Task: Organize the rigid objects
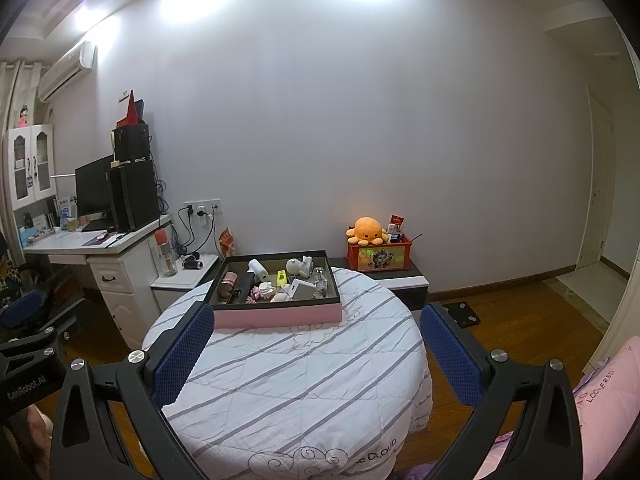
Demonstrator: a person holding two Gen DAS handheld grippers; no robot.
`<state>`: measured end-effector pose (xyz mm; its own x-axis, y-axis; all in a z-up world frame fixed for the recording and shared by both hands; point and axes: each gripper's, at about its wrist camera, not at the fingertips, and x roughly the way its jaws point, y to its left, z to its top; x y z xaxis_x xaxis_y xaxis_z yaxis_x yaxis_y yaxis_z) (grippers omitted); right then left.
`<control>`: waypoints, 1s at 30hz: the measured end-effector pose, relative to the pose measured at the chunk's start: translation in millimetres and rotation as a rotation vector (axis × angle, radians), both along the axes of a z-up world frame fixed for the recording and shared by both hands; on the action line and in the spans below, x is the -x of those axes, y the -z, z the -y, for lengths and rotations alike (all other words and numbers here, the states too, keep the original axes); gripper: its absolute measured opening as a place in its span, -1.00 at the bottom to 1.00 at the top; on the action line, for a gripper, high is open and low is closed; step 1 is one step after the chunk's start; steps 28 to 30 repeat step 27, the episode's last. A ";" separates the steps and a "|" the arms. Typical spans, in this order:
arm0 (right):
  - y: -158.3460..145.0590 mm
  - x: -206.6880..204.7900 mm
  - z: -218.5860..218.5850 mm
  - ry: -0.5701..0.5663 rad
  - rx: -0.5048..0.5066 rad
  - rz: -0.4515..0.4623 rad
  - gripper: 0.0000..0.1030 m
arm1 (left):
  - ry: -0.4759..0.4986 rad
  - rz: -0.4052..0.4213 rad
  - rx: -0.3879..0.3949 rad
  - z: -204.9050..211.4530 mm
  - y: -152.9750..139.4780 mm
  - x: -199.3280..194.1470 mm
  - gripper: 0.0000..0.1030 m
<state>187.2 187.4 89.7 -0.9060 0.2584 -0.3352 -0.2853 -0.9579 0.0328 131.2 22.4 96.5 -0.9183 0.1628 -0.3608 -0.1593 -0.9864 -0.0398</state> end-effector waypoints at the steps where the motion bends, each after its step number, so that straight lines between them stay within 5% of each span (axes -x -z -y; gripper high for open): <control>1: 0.1 0.6 -0.2 0.000 0.001 0.001 1.00 | -0.002 0.002 0.003 -0.1 -0.1 0.5 0.99; 30: 2.2 6.2 2.5 -0.002 -0.002 0.026 1.00 | 0.013 0.016 0.025 -1.5 -2.6 2.3 1.00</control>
